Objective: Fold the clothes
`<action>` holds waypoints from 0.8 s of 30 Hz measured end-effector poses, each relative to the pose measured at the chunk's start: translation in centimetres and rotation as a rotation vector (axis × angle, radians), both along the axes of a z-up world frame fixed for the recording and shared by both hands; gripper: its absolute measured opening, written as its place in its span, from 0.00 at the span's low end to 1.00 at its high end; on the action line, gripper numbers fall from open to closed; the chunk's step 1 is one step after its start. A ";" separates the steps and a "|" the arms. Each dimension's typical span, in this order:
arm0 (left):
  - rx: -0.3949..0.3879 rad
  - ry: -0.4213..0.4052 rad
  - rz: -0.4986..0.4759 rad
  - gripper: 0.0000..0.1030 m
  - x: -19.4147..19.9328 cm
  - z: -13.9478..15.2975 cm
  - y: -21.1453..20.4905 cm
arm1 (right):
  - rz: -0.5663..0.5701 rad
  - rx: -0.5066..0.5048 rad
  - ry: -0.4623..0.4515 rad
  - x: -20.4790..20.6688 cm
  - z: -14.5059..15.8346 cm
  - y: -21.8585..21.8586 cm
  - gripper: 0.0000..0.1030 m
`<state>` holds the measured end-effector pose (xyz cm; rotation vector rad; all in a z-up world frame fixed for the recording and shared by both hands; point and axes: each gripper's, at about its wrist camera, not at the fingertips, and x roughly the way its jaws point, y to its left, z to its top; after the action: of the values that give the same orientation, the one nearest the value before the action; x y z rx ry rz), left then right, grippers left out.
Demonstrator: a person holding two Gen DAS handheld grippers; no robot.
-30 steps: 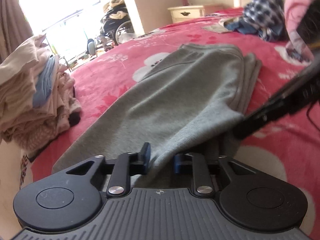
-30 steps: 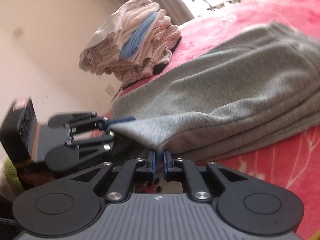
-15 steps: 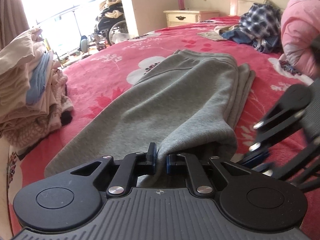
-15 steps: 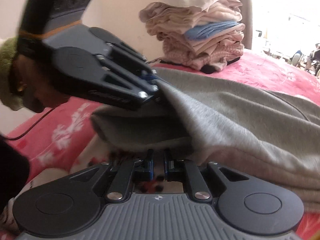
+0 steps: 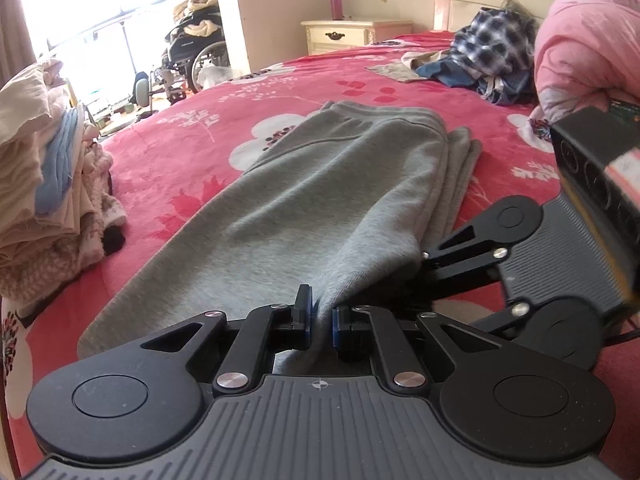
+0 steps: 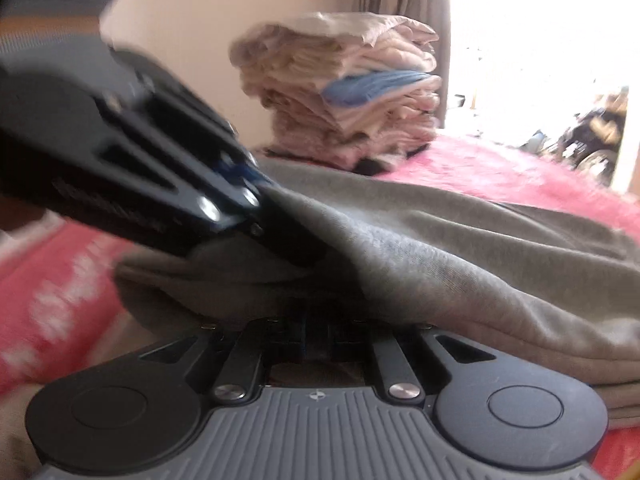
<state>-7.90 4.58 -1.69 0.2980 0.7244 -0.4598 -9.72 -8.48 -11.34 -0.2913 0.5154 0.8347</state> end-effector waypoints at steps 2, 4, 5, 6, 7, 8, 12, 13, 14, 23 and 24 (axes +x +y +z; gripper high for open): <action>0.015 -0.002 -0.004 0.07 -0.2 -0.3 -0.2 | -0.023 -0.022 -0.035 -0.4 -0.4 0.2 0.09; 0.049 -0.011 -0.014 0.07 -0.6 -0.8 -0.5 | -0.052 -0.024 -0.046 -0.6 -0.2 0.0 0.12; 0.074 -0.019 -0.020 0.08 -0.8 -1.1 -0.7 | -0.063 -0.026 -0.056 -0.7 -0.1 -0.2 0.13; 0.099 -0.027 -0.027 0.11 -1.1 -1.4 -0.9 | -0.073 -0.032 -0.070 -0.8 -0.1 -0.4 0.13; 0.122 -0.036 -0.033 0.11 -1.3 -1.8 -1.2 | -0.083 -0.038 -0.083 -0.9 0.0 -0.7 0.13; 0.143 -0.047 -0.040 0.12 -1.6 -2.1 -1.4 | -0.086 -0.046 -0.087 -1.0 0.0 -0.9 0.13; 0.242 -0.108 -0.083 0.15 -2.7 -3.5 -2.4 | -0.074 -0.099 -0.132 -1.7 0.0 -1.8 0.13; 0.270 -0.124 -0.088 0.15 -2.9 -3.8 -2.6 | -0.064 -0.108 -0.136 -2.0 0.2 -2.2 0.13; 0.291 -0.138 -0.089 0.15 -3.1 -4.1 -2.8 | -0.058 -0.113 -0.133 -2.1 0.5 -2.8 0.13; 0.313 -0.152 -0.065 0.16 -3.0 -4.6 -2.8 | 0.017 0.138 0.079 -0.4 5.7 -10.0 0.34; 0.316 -0.156 -0.068 0.16 -3.1 -4.7 -2.8 | -0.011 0.165 0.121 0.4 6.0 -10.5 0.34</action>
<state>-10.99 1.79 -6.35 0.6499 0.6348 -0.3804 -9.29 -19.01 -5.34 -0.0865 0.5566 0.8819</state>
